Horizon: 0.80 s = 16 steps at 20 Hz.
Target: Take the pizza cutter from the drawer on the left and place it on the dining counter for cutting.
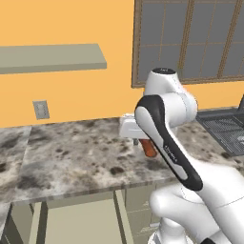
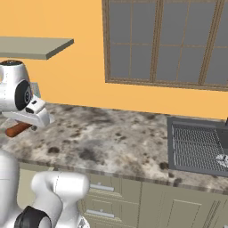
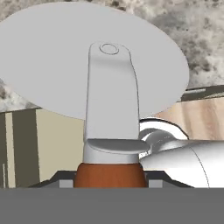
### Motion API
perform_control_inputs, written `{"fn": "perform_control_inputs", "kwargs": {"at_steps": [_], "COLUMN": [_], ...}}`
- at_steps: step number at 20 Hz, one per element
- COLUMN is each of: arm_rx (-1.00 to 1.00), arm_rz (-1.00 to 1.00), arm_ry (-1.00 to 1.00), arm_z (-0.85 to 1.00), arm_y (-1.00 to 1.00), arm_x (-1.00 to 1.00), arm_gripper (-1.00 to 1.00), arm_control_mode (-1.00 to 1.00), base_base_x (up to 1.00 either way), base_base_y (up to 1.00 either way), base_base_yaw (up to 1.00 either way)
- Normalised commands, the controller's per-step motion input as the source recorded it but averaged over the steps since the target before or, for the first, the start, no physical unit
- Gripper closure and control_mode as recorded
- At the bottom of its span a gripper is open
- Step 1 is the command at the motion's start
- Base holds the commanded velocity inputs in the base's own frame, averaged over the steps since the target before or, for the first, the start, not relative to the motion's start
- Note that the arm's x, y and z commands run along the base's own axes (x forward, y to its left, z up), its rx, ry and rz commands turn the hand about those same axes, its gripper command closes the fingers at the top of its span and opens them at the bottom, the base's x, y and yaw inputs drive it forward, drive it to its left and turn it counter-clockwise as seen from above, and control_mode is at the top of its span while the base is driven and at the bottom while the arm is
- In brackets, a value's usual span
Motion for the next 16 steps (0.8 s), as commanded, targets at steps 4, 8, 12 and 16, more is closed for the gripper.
{"fn": "perform_control_inputs", "kwargs": {"at_steps": [4,8,12,16], "arm_rx": [0.00,0.00,0.00,0.00], "arm_rz": [0.17,0.14,0.12,0.10], "arm_ry": [-0.06,0.00,0.00,0.00], "arm_z": [0.00,0.00,0.00,0.00], "arm_y": [-0.96,-0.96,-0.84,-0.64], "arm_x": [0.46,0.26,0.13,0.03], "arm_gripper": [1.00,1.00,1.00,1.00], "arm_control_mode": [-1.00,-1.00,-1.00,-1.00], "base_base_x": [0.00,0.00,0.00,0.00], "base_base_y": [0.00,0.00,0.00,0.00], "base_base_yaw": [0.00,0.00,0.00,0.00]}}
